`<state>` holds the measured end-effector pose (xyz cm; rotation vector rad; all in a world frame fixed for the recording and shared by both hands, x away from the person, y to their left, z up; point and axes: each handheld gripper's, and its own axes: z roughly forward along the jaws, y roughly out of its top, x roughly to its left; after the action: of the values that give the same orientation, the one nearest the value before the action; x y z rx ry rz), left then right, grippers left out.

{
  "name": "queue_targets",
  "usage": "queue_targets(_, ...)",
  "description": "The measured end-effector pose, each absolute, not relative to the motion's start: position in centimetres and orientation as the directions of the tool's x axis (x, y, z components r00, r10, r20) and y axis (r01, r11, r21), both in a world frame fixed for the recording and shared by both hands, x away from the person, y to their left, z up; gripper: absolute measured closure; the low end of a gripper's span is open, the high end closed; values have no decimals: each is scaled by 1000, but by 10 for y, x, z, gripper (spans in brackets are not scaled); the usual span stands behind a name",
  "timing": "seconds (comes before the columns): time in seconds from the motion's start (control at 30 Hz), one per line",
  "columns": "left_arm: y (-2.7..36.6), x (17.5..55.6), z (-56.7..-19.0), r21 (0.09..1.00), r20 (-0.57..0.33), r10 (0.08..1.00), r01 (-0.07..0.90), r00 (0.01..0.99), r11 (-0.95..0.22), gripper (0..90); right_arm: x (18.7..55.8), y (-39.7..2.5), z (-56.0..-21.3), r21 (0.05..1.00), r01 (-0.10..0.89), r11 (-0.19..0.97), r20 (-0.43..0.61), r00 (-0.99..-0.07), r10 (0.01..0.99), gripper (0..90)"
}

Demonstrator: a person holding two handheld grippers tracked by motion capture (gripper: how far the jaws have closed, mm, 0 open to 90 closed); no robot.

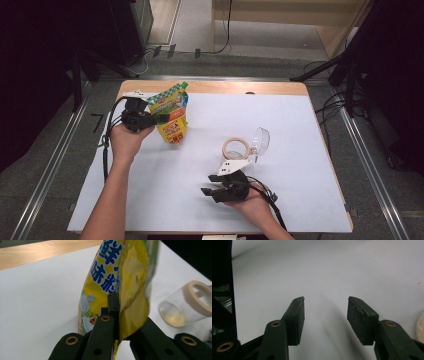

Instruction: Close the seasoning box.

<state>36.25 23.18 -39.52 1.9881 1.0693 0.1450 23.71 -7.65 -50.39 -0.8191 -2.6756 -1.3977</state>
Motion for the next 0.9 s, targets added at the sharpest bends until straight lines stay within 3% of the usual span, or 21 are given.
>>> queue_targets(0.7,200,307,-348,723,-261,582,556,770,-410,900,245,-75,-506,778,474,412,249,-835,490,512)
queue_targets(0.9,188,296,-342,719,-280,521,536,806,-443,900,247,-72,-509,777,470,419,225,-829,513,631)
